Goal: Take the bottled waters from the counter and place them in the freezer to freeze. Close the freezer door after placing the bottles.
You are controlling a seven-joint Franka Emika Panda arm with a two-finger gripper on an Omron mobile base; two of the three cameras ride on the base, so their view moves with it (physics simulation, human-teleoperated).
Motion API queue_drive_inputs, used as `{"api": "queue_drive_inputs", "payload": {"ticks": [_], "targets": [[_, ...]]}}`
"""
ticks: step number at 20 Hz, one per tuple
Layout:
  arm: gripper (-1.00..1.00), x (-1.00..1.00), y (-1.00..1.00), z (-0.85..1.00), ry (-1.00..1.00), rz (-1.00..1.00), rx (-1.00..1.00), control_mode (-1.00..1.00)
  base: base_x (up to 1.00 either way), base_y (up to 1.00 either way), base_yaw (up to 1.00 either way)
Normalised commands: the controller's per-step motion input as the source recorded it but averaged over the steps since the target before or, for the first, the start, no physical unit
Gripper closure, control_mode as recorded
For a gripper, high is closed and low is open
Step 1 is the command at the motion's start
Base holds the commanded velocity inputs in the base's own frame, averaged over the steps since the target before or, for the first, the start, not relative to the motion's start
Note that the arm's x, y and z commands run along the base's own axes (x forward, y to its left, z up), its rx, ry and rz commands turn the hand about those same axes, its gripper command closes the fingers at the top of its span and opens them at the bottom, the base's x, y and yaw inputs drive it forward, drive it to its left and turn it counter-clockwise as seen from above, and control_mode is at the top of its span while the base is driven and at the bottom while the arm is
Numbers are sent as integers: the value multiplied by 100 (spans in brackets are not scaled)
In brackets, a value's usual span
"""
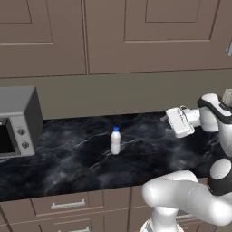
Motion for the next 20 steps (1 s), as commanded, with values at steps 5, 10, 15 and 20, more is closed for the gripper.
{"api": "queue_drive_inputs", "payload": {"ticks": [5,10,15,20], "targets": [[-100,-5,31,-55,5,-1,2,-100,0,0,0],[-100,0,28,-27,0,-12,4,-100,0,0,0],[-100,1,16,-15,0,-13,1,-100,0,0,0],[-100,24,0,-11,0,-8,0,-100,0,0,0]]}}
